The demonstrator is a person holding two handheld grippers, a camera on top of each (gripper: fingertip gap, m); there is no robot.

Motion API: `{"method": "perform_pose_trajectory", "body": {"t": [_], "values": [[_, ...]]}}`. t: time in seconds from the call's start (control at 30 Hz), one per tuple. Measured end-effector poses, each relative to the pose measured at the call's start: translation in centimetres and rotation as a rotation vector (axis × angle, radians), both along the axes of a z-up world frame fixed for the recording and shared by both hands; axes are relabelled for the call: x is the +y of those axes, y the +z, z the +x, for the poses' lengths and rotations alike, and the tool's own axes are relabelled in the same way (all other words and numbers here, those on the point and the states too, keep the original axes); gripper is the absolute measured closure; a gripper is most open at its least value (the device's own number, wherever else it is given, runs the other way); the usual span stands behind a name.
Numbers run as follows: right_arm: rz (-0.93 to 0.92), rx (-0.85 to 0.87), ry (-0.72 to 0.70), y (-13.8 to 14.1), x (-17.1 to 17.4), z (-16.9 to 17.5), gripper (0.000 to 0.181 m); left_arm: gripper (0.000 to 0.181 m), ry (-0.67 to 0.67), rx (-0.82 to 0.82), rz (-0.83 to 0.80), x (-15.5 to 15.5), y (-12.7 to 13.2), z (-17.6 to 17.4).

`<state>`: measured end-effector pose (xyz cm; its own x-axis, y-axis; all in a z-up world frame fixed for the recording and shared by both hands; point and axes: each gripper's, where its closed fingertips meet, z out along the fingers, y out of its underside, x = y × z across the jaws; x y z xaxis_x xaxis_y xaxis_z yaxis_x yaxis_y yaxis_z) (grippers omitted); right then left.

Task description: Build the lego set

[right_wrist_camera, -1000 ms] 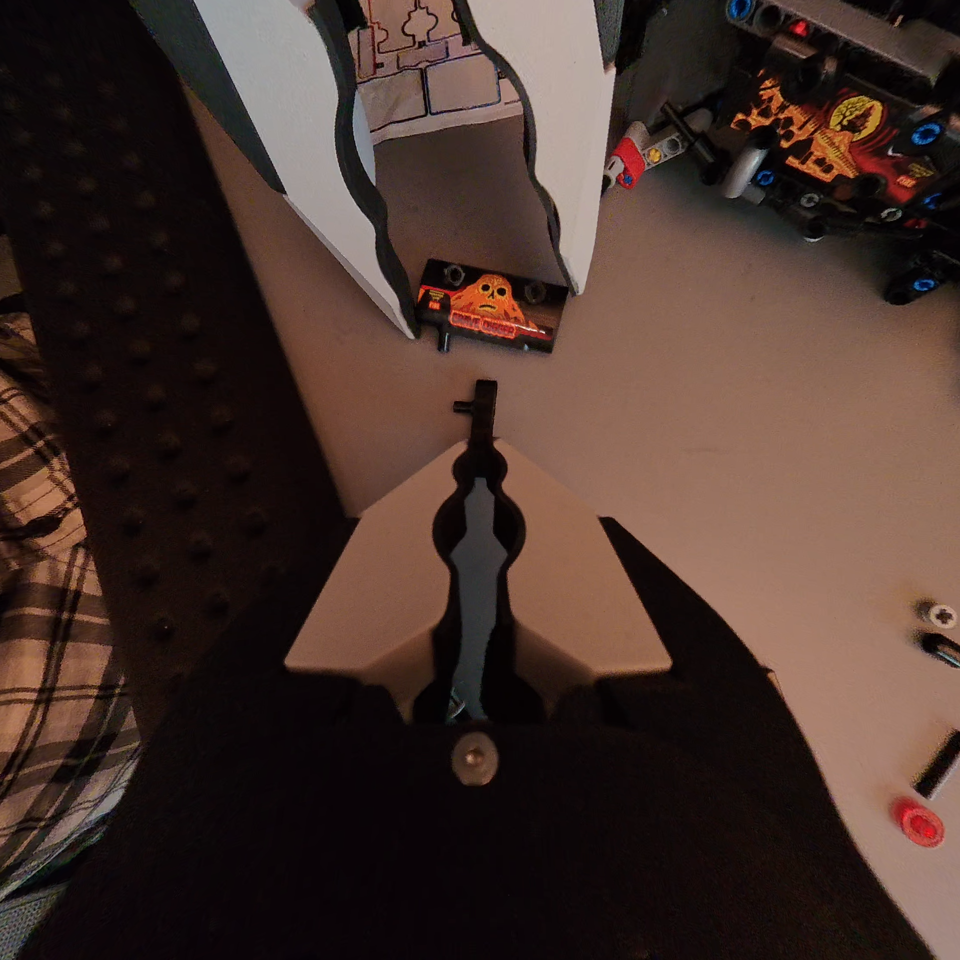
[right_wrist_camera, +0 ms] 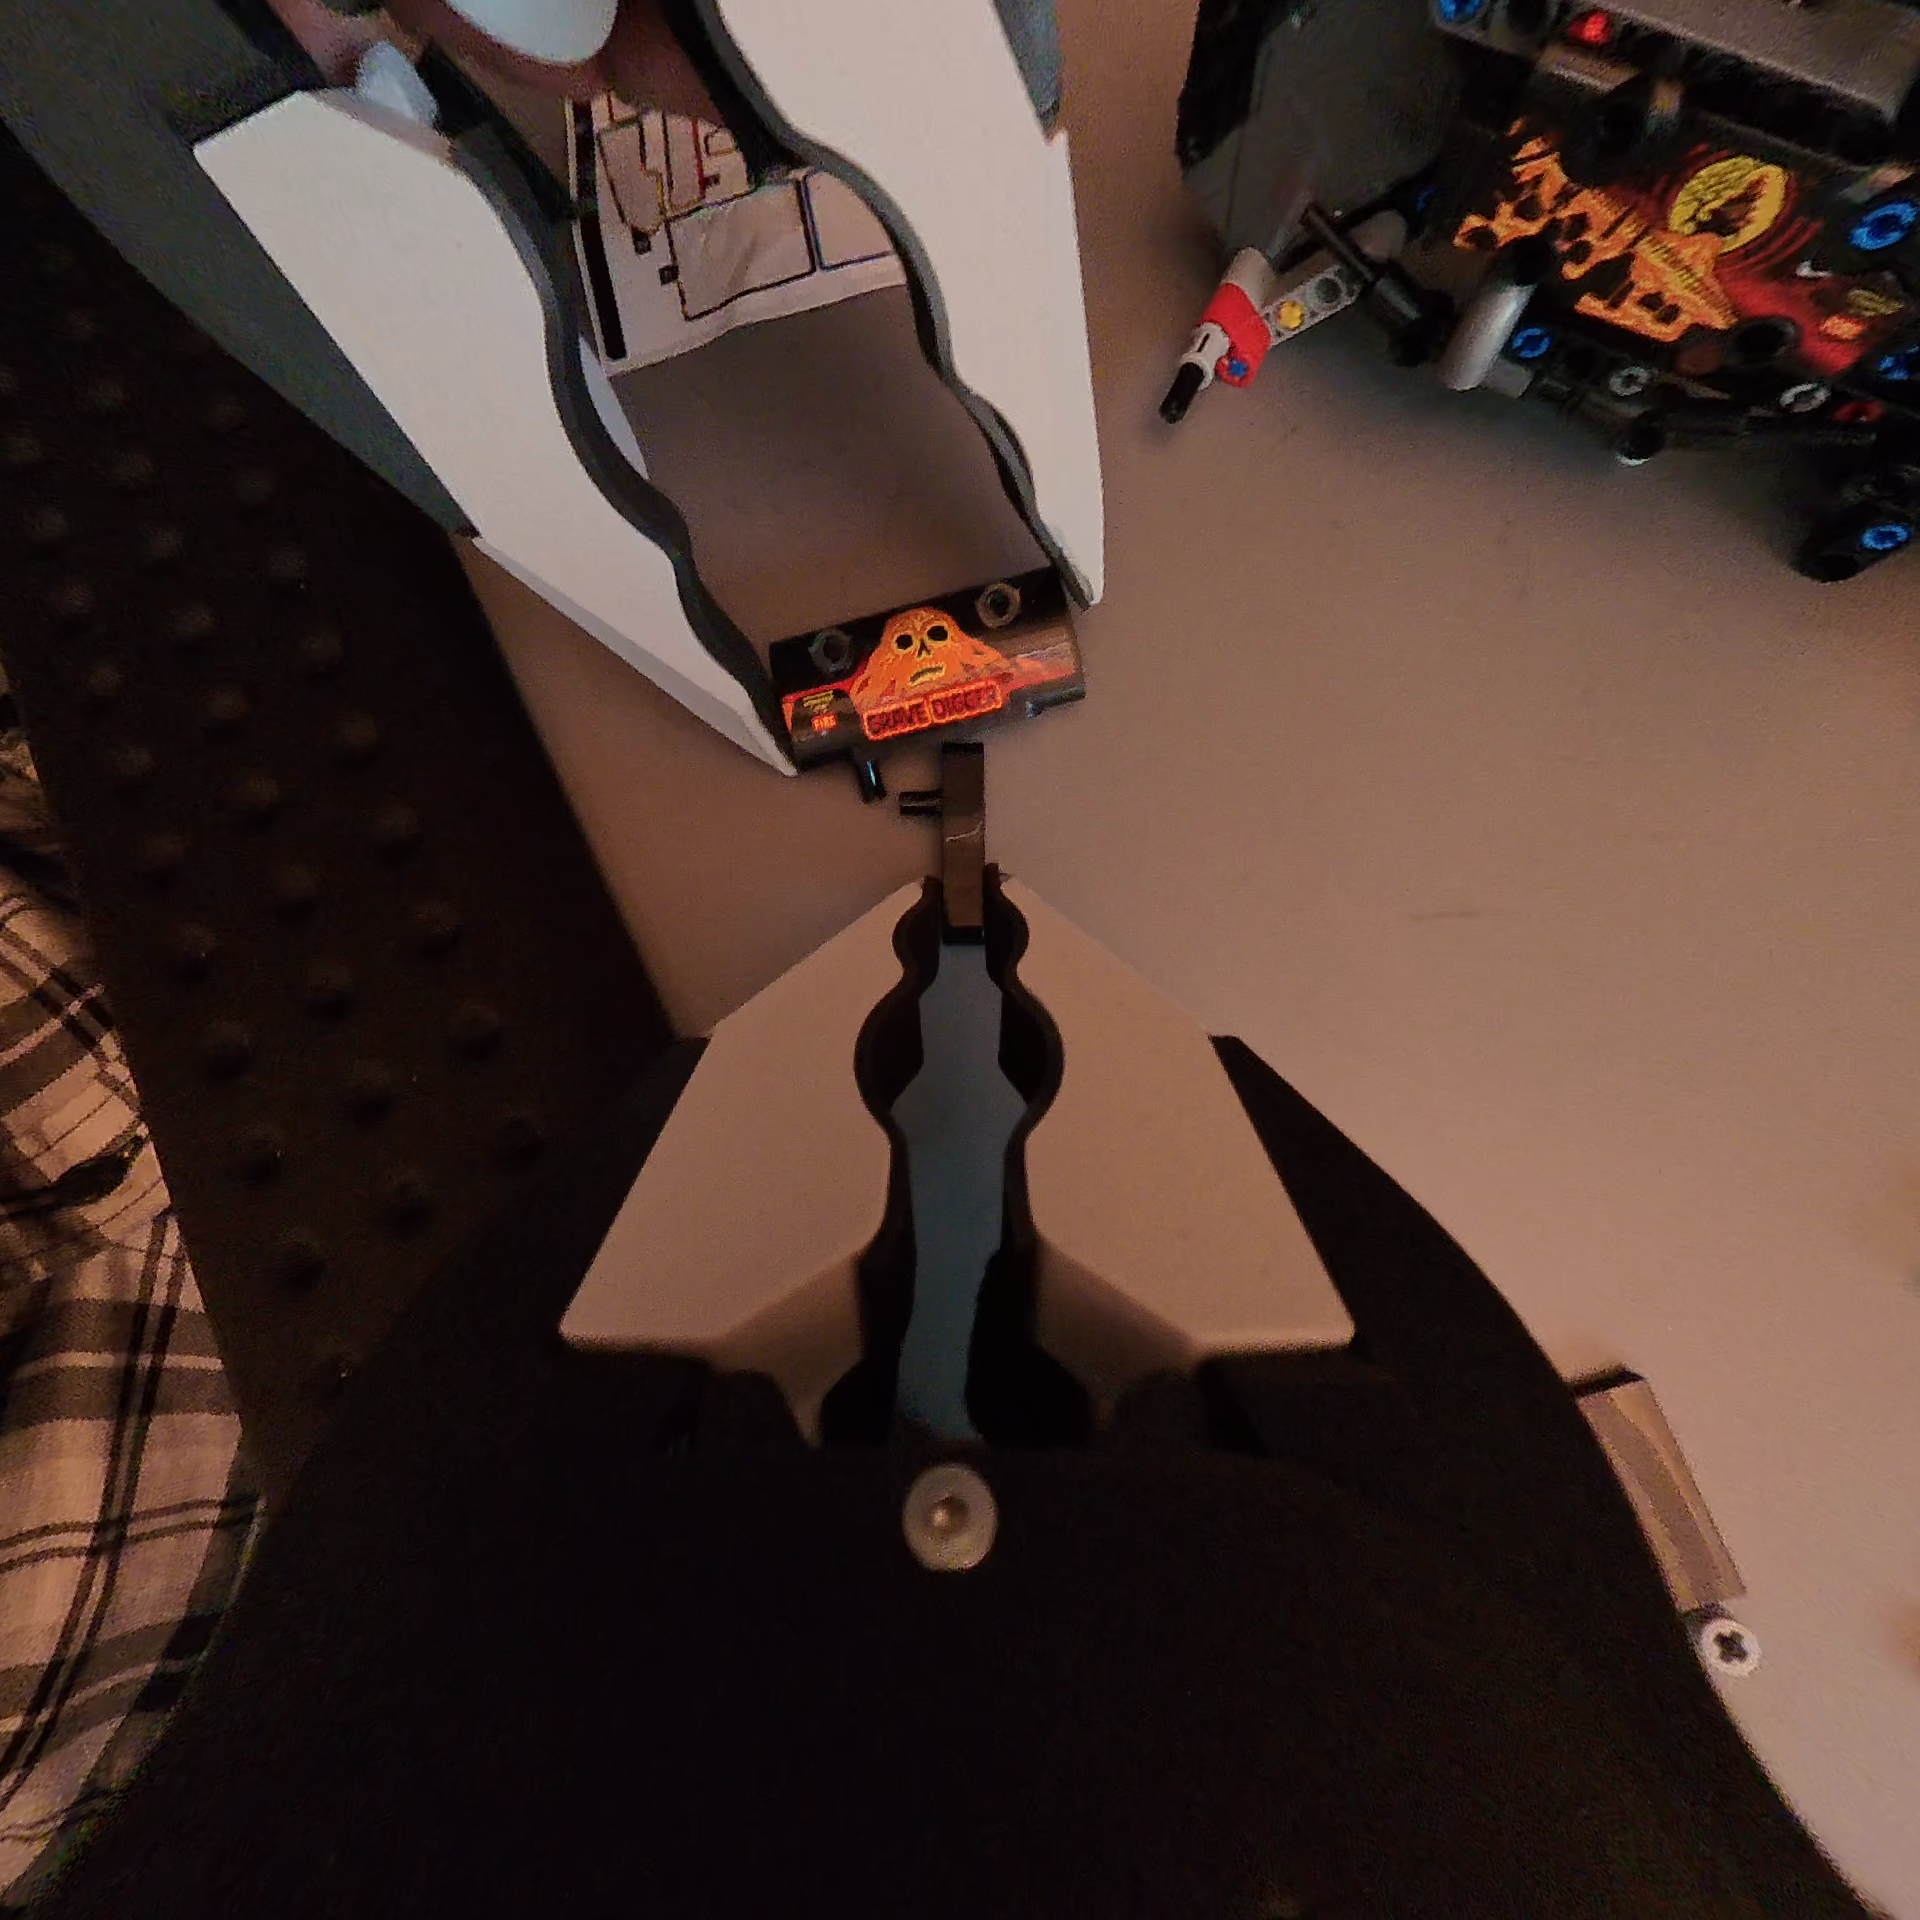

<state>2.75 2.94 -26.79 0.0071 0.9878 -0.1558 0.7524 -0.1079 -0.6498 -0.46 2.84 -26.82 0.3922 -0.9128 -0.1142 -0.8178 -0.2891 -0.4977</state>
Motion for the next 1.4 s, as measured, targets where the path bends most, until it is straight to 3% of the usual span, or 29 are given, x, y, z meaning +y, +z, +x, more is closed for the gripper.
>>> {"method": "perform_pose_trajectory", "body": {"t": [0.27,0.57,0.7,0.8,0.97,1.13,1.23,1.4], "values": [[-0.032,0.055,-0.075,0.7,1.4,-0.1,0.176,0.122,0.167,-0.226,0.1,0.7,0.6,0.6],[-0.048,0.016,-0.06,0.4,0.2,-0.6,0.172,0.122,0.243,-0.23,0.177,0.6,0.2,0.0],[-0.115,0.063,-0.017,1.3,-0.5,-0.7,0.16,0.122,0.242,-0.241,0.181,0.4,0.2,0.0],[-0.012,0.076,0.091,1.5,-0.1,-0.3,0.151,0.122,0.232,-0.242,0.177,0.4,0.2,0.0],[0.218,0.049,0.444,0.6,-0.1,-0.1,0.129,0.122,0.198,-0.233,0.158,0.1,0.2,-0.1],[0.195,0.039,0.653,-0.1,0.2,-1.1,0.114,0.122,0.168,-0.233,0.135,-0.2,0.2,-0.3],[0.122,0.068,0.766,-0.2,-0.3,-1.1,0.125,0.121,0.156,-0.256,0.124,-0.3,0.2,-0.4],[0.106,0.093,0.813,-0.1,0.3,-1.7,0.144,0.121,0.145,-0.28,0.106,-0.5,0.2,-0.6]]}}
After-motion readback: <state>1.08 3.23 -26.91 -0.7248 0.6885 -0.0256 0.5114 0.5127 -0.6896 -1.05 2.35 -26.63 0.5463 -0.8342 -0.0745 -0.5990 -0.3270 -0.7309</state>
